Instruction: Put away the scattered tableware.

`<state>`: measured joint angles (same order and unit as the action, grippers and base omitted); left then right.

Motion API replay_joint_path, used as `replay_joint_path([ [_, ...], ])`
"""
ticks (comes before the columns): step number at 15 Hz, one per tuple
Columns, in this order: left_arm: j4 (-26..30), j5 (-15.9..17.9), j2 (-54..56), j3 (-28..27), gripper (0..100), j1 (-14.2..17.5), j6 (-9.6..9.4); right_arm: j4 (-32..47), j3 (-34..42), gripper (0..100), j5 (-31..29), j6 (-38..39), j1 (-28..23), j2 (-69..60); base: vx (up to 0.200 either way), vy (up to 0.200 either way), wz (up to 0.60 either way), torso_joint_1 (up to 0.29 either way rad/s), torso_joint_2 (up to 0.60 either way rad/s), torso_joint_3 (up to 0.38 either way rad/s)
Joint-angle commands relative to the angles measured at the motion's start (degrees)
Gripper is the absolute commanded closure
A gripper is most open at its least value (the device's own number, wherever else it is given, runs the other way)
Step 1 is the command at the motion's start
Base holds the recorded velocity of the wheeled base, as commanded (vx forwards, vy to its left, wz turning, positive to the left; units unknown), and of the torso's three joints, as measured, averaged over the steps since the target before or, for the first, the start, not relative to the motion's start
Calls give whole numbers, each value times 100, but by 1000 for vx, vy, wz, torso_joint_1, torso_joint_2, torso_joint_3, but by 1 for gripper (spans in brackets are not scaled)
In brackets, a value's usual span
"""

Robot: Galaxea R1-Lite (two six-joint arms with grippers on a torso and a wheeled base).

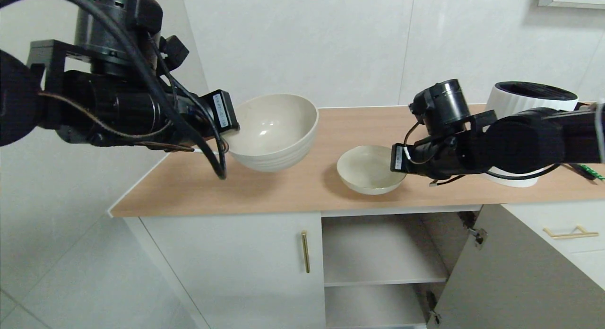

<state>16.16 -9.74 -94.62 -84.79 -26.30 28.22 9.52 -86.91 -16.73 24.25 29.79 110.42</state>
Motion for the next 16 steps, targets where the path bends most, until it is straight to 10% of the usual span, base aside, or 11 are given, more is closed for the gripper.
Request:
replay_joint_path([
  [1,-26,-2,515,454,100,-121,-1,-3,631,100,310,10,132,-1119,0,0,0,0,0,0],
  [8,-140,-10,1016,1878,100,-297,175,-20,1906,100,249,212,738,-1831,-57,0,0,3,1,0],
  [16,-272,-2,656,2115,100,-332,184,-100,2354,100,117,300,782,-1357,-50,0,0,1,0,-1],
])
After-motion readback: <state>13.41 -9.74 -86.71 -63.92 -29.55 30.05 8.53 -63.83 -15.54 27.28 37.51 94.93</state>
